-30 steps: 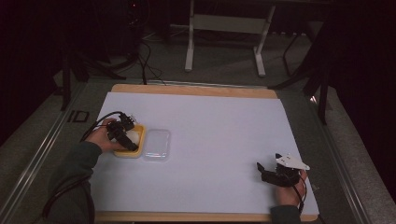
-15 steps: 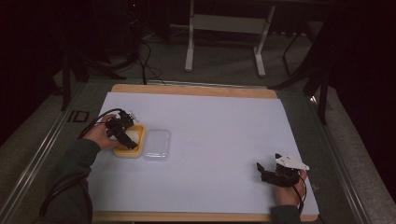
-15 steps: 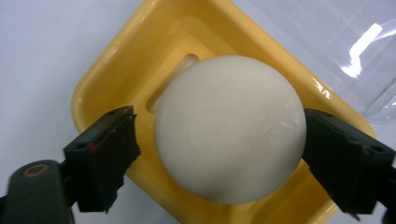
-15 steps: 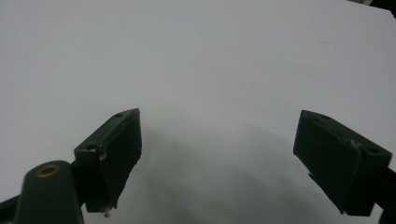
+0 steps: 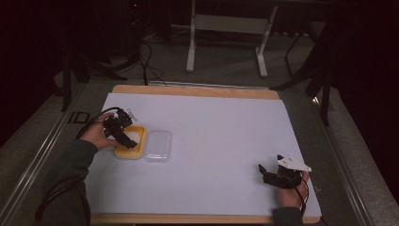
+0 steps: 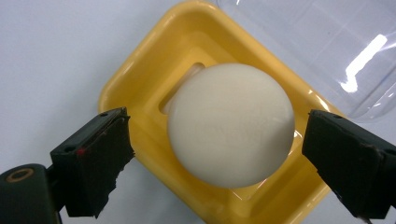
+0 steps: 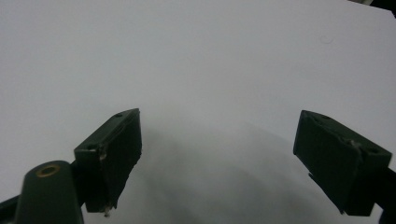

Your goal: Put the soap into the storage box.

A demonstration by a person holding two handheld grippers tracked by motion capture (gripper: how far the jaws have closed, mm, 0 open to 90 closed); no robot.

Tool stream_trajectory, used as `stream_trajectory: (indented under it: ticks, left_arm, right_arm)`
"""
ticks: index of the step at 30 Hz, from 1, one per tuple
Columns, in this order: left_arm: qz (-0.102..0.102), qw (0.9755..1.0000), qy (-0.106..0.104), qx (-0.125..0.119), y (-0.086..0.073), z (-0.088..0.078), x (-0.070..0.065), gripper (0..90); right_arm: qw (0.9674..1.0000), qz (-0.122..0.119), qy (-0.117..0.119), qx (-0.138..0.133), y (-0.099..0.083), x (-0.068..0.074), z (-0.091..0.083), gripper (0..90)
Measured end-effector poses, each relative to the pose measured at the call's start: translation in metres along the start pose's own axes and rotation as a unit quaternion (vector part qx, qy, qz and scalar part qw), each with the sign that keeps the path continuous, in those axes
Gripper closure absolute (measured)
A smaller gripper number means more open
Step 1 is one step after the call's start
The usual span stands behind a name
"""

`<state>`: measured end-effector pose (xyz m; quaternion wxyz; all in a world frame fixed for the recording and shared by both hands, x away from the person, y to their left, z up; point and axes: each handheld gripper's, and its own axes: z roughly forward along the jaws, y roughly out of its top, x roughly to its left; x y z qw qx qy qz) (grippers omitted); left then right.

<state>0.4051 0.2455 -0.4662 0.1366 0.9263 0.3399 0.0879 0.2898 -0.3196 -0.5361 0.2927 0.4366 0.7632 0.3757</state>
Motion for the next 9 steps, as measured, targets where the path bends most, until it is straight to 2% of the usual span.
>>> stream_trajectory:
  ticks: [4, 7, 9]
  left_arm:
    - [0.006, 0.9999, 0.003, -0.013, 0.001, -0.011, -0.004, 13.1]
    - [0.005, 0.9994, 0.004, -0.033, 0.001, -0.017, -0.008, 15.3]
    - [0.009, 0.9984, 0.009, -0.054, -0.001, -0.022, -0.014, 15.7]
  right_arm:
    - [1.0, 0.0, 0.0, 0.0, 0.0, 0.0, 0.0, 15.3]
    - [1.0, 0.0, 0.0, 0.0, 0.0, 0.0, 0.0, 15.3]
    - [1.0, 0.002, 0.001, 0.001, 0.0, 0.0, 0.0, 15.3]
